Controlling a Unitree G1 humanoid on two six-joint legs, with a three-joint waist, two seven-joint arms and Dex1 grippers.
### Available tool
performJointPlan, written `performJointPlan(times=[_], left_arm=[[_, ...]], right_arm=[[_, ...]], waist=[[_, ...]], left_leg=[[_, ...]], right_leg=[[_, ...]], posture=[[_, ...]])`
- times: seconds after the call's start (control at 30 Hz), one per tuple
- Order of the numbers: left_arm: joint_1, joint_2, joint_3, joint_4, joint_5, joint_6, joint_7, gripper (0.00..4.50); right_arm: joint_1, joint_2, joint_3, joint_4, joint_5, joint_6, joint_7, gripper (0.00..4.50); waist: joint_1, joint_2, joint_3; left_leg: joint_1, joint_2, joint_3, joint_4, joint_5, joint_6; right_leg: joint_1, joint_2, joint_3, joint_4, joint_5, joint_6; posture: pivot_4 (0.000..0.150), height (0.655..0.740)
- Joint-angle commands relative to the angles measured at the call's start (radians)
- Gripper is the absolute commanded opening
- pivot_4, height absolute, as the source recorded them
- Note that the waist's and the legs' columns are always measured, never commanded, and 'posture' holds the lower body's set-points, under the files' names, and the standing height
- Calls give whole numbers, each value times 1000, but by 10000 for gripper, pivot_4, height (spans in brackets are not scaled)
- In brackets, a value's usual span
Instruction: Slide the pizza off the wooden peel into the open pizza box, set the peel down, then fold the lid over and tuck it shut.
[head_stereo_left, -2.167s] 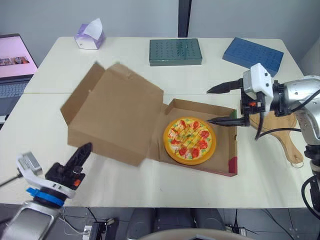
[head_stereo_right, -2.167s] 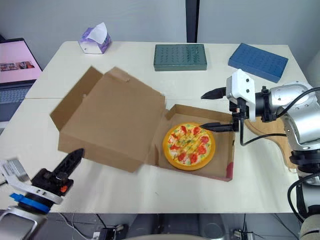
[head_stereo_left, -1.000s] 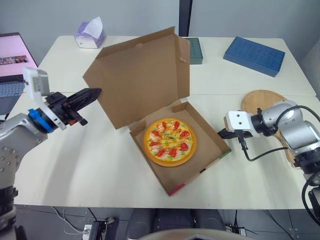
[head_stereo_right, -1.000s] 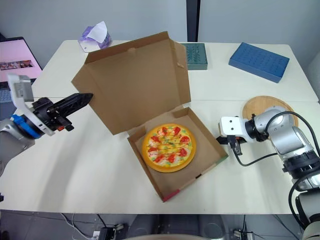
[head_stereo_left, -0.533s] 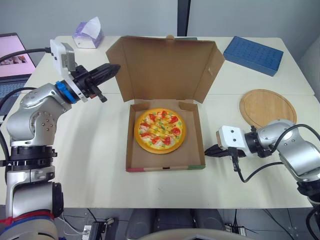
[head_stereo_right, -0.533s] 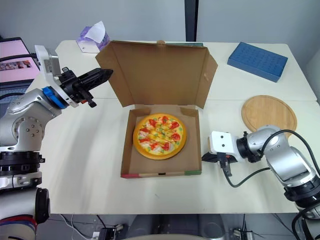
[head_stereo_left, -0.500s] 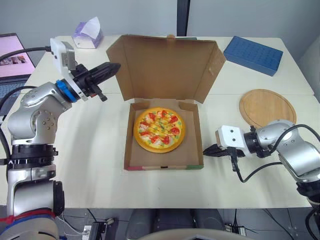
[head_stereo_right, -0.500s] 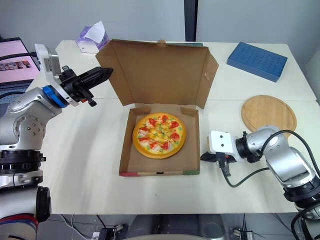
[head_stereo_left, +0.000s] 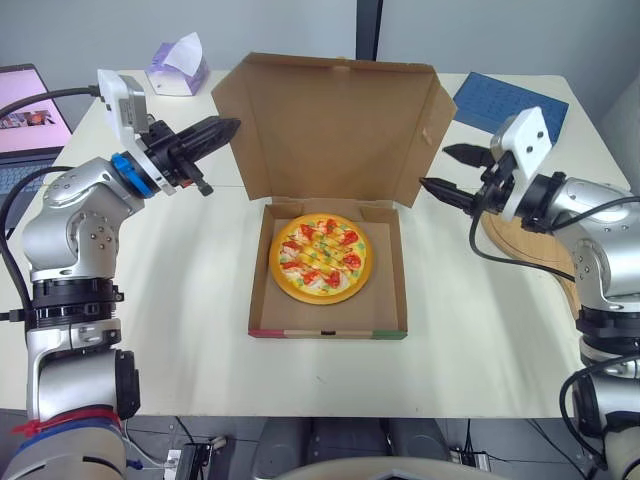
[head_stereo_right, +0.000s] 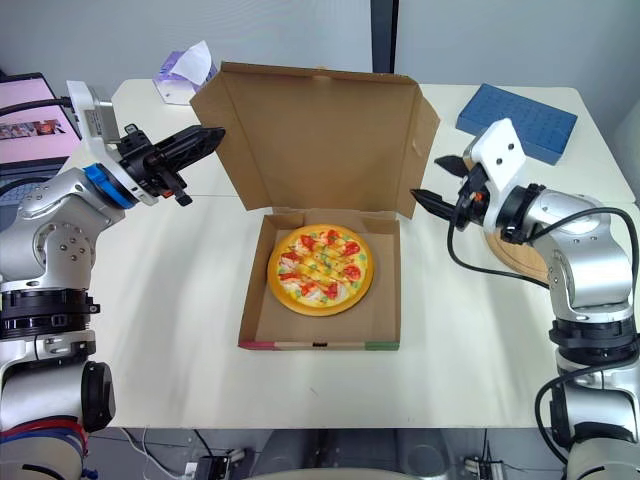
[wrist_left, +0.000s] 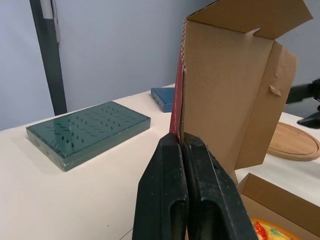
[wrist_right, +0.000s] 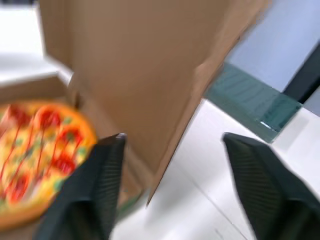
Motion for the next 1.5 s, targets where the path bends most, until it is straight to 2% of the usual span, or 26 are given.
performJointPlan(times=[0.03,0.3,0.33,0.4,0.53,0.67,0.7,0.87,1.13,1.4,1.5], left_arm=[[-22,1,33,-38,2,-7,-3,0],[-19,-9,40,-39,7,-6,5,0],[-18,-11,40,-39,8,-7,6,0],[-16,-13,42,-42,7,-7,9,0],[-11,-13,47,-52,2,-3,15,0],[-10,-15,49,-59,0,-2,22,0],[-10,-16,50,-60,1,-2,24,0],[-2,-24,53,-92,-7,12,40,0],[37,-42,66,-186,4,28,121,0],[100,-48,65,-427,2,201,365,0],[93,-102,80,-486,-23,276,495,0]], right_arm=[[-77,36,-74,-53,97,84,-71,36884],[-133,67,-110,-64,185,165,-173,36884],[-129,63,-105,-62,184,166,-179,35198],[-117,50,-93,-57,179,166,-187,31297],[-106,50,-92,-45,179,167,-216,16185],[-106,49,-87,-54,205,197,-218,2679],[-107,51,-87,-55,210,205,-219,542],[-104,68,-85,-74,235,231,-246,542],[-81,90,-56,-132,190,189,-322,542],[-36,159,-102,-315,295,304,-423,542],[-14,195,-95,-369,316,333,-472,542]], waist=[[-3,0,0],[-5,0,0],[-5,0,0],[-7,0,0],[-10,0,0],[-14,0,0],[-14,0,0],[-19,0,0],[-19,0,0],[-17,0,0],[-17,0,0]], left_leg=[[0,0,0,0,0,0],[0,0,-1,0,0,0],[0,0,-1,0,0,0],[0,0,-1,0,0,0],[0,0,-1,0,0,0],[0,-1,-1,0,0,0],[0,-1,-1,0,0,0],[0,-1,-1,0,0,0],[0,-1,-1,0,0,0],[0,-1,-2,0,0,0],[0,-1,-2,0,-1,1]], right_leg=[[0,0,0,0,0,0],[0,0,-1,1,0,0],[0,0,-1,1,0,0],[0,0,-1,2,0,0],[0,0,-1,3,0,0],[-2,0,0,7,0,0],[-3,0,0,8,0,0],[-3,0,0,9,0,0],[-5,0,1,13,0,0],[-6,0,1,14,0,0],[-6,0,1,14,0,0]], posture=[[1500,7400],[1500,7400],[1500,7400],[1500,7400],[1500,7400],[1500,7400],[1500,7400],[1500,7400],[1500,7400],[1500,7400],[1500,7400]])
